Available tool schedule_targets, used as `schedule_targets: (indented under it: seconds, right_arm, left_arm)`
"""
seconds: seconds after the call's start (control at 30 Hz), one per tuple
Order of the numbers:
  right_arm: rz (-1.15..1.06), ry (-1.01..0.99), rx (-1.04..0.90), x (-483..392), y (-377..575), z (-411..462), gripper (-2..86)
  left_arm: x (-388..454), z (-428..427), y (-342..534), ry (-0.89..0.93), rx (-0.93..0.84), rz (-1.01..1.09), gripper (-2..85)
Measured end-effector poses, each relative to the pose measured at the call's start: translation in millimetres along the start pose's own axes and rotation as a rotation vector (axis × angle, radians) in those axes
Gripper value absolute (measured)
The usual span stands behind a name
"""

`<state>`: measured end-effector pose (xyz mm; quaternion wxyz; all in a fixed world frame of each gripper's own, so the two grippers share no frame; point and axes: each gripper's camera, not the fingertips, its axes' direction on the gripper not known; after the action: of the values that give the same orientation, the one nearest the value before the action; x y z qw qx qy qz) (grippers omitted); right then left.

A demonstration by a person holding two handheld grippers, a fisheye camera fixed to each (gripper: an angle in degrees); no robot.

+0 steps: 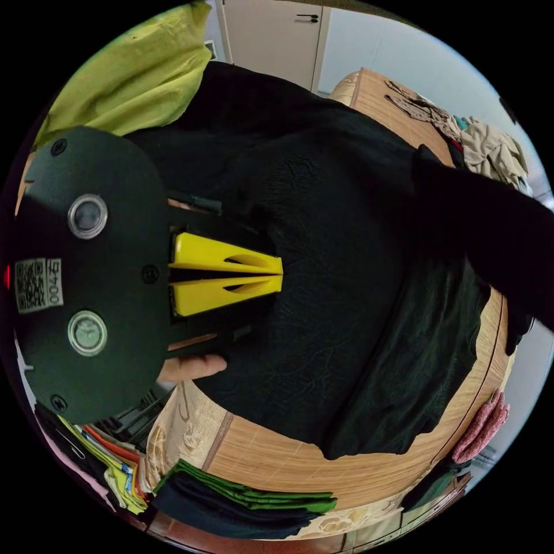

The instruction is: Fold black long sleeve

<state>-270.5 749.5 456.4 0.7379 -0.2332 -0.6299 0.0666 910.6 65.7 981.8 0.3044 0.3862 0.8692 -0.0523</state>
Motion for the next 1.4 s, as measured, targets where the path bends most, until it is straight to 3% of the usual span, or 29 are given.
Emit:
schedule_targets:
  seconds: [0.2,0.43,0.7,0.87,0.9,1.0,1.13,1.27,1.4]
  right_arm:
    - [0.058,-0.039,0.022,10,-10,4,-0.7]
    - [0.088,-0.056,0.125,17,-20,10,-0.5]
    - [0.137,-0.011,0.100,13,-57,17,2.1]
    - [0.116,0.138,0.101,0,-87,29,1.0]
    - [0.128,0.132,0.109,1,-89,30,0.9]
    - [0.204,0.058,0.147,11,-101,34,0.5]
    - [0.320,-0.136,0.291,23,-113,24,0.9]
    - [0.269,-0.363,0.435,15,-152,9,10.2]
    - [0.155,-0.607,0.330,5,-220,11,10.3]
  left_arm:
    - [50,110,10,0.049,-0.177,-0.010,15.3]
    - [84,98,57,-0.079,-0.198,0.150,18.7]
    - [59,51,180,-0.301,-0.295,0.023,14.6]
    - [55,84,220,-0.346,-0.471,-0.021,7.1]
    - [58,86,225,-0.361,-0.420,-0.020,6.0]
    - [60,88,236,-0.403,-0.342,-0.062,3.8]
    - [51,87,229,-0.366,-0.397,-0.088,2.6]
    - [23,55,220,-0.293,-0.223,-0.199,3.0]
    - [-18,47,219,-0.335,-0.163,-0.246,5.7]
